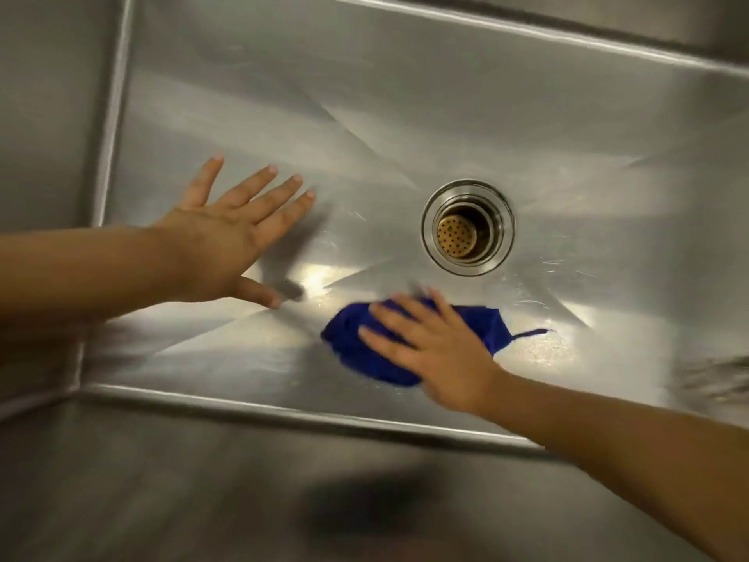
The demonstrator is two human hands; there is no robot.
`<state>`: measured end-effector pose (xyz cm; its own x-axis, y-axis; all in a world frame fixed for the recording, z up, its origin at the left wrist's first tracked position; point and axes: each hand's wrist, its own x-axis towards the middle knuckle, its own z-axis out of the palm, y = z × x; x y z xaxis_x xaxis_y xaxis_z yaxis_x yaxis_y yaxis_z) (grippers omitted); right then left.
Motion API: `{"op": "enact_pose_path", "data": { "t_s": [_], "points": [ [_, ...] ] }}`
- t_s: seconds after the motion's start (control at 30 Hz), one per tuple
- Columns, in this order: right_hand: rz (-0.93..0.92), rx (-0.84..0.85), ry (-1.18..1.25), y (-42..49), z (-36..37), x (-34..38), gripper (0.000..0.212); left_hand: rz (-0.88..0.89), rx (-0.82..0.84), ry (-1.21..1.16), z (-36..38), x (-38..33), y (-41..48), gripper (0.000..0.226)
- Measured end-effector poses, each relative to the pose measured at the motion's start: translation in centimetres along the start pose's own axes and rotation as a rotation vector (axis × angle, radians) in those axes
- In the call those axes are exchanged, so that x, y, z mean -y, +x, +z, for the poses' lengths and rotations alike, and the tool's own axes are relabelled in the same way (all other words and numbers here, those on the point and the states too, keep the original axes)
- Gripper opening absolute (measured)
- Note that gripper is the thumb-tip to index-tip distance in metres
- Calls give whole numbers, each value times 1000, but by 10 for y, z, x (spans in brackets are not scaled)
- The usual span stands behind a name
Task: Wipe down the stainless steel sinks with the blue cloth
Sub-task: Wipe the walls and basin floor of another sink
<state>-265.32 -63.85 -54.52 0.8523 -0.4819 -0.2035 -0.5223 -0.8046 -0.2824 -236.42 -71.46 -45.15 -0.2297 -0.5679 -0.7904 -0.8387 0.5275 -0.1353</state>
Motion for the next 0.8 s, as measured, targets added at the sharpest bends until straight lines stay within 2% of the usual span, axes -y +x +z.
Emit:
{"op": "enact_pose_path", "data": {
  "t_s": [0.13, 0.2, 0.3, 0.37, 0.43, 0.47, 0.53, 0.6, 0.63, 0.67, 0.73, 0.8],
  "points": [
    [-363, 178, -9, -4, 6, 33, 94, -2, -1, -32, 3, 8, -10, 107],
    [-379, 142, -29, 17, -1, 19, 91, -14, 4, -51, 5, 14, -12, 104],
    [-79, 17, -19, 65, -17, -1, 94, -52, 9, -69, 10, 23, -15, 104],
    [185, 20, 56, 95, -24, 1, 93, -75, 11, -58, 13, 27, -18, 104],
    [288, 1, 106, 110, -24, 17, 89, -88, 8, -50, 18, 29, -20, 104],
    [234, -11, 111, 109, -22, 28, 88, -89, 5, -60, 18, 30, -21, 104],
    [-32, -7, 100, 91, -8, 49, 80, -91, -4, -95, 18, 32, -23, 104],
    [-273, 55, 66, 65, 8, 69, 76, -87, 2, -104, 17, 33, -27, 105],
    [-329, 99, 68, 58, 9, 73, 80, -82, 7, -100, 18, 33, -27, 105],
    [-355, 112, 67, 57, 9, 71, 82, -79, 8, -97, 19, 33, -26, 106],
    [-347, 104, 41, 70, 7, 59, 74, -87, -1, -111, 19, 33, -23, 106],
    [-181, 26, 51, 93, -4, 38, 67, -98, -28, -169, 17, 33, -17, 108]
  ]
}}
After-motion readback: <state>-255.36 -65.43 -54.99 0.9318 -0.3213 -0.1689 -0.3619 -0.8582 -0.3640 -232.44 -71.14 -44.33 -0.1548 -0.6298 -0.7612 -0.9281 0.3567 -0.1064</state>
